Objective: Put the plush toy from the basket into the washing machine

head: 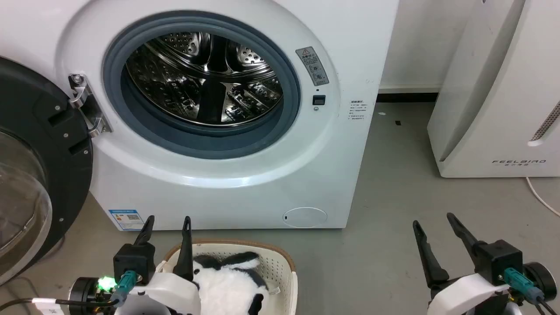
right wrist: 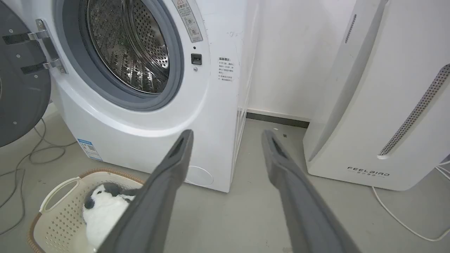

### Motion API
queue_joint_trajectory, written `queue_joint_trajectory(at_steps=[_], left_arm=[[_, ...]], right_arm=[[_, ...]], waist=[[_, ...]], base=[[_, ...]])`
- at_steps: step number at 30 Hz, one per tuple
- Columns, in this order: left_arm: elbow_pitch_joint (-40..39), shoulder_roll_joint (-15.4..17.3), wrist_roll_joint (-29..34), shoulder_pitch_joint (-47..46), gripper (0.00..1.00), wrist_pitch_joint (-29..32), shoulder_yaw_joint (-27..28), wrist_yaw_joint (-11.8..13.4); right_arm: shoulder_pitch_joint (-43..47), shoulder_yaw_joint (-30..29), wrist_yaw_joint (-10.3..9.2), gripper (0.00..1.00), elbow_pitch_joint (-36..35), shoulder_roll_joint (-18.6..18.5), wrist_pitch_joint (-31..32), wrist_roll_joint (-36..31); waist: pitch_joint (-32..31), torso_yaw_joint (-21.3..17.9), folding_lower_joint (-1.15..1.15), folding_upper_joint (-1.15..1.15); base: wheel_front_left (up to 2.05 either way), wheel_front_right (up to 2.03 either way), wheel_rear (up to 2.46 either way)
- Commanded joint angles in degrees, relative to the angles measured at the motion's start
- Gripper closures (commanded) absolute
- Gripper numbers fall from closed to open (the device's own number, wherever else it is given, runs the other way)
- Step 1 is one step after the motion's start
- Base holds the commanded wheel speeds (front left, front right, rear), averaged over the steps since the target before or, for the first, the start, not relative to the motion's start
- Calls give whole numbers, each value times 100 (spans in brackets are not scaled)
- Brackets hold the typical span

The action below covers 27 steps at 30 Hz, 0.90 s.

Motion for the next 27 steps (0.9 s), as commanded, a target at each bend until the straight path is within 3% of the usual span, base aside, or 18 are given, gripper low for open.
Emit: queue_joint_trajectory(at_steps=[1, 27], left_arm=[[12, 0, -29, 9, 0, -61, -16, 25], [449, 0, -164, -185, 0, -360, -233, 51]], right_arm=[[20, -23, 0, 0, -9, 0, -56, 49], [-56, -294, -1, 0, -126, -1, -354, 192]], waist=[[4, -1, 0, 0], [417, -110, 0, 0]], base=[[0, 0, 0], [0, 0, 0]])
